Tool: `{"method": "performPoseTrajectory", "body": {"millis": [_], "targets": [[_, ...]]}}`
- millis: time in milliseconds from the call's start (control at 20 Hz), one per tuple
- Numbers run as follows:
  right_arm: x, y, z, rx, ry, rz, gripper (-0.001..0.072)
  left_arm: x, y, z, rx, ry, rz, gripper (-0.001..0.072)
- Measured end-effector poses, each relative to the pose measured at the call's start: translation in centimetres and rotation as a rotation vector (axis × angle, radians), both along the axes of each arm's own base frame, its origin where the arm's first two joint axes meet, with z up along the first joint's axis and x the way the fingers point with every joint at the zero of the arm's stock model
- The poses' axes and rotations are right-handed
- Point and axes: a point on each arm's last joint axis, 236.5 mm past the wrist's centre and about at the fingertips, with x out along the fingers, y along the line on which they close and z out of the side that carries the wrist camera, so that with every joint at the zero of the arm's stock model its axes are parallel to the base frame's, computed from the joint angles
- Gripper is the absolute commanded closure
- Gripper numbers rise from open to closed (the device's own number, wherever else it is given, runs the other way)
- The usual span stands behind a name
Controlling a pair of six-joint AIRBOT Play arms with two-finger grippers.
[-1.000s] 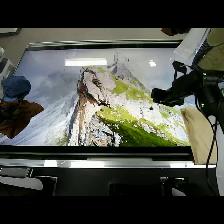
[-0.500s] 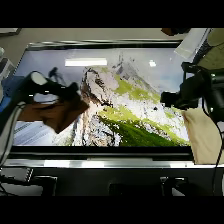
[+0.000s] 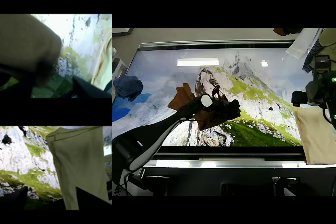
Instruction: Fold the clothes and pants, and hang the long-sleeved shirts on hangers.
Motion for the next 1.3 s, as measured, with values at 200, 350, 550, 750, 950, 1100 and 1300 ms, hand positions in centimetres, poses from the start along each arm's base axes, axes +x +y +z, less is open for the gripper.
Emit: {"method": "performPoseTrajectory", "body": {"millis": [200, 350, 550, 750, 950, 1100, 1300], "targets": [[0.7, -1.1, -0.9, 0.079, -0.031, -0.064, 0.0031, 3.0, 5.0, 3.7, -0.016, -0.034, 0.01, 0.0081], [1.1, -1.9, -3.8, 0.359, -0.017, -0.167, 0.0038, 6.2, 13.5, 8.6, 0.02, -0.134, 0.043, 0.0084], [3.2, 2.8, -7.9, 0.842, 0.043, -0.123, 0.0045, 8.1, 26.7, 13.8, 0.109, -0.246, 0.138, 0.0084], [3.4, 10.6, -13.1, 1.079, 0.209, 0.042, 0.0044, 7.9, 35.7, 15.1, 0.164, -0.249, 0.248, 0.0084], [3.8, 18.3, -17.6, 1.169, 0.309, 0.149, 0.0044, 7.5, 40.6, 15.0, 0.19, -0.231, 0.324, 0.0084], [4.1, 22.5, -19.8, 1.191, 0.326, 0.177, 0.0047, 7.3, 42.4, 14.6, 0.224, -0.222, 0.345, 0.0081], [5.2, 25.2, -21.4, 1.184, 0.287, 0.163, 0.0054, 6.6, 45.0, 13.3, 0.303, -0.177, 0.385, 0.0071]]}}
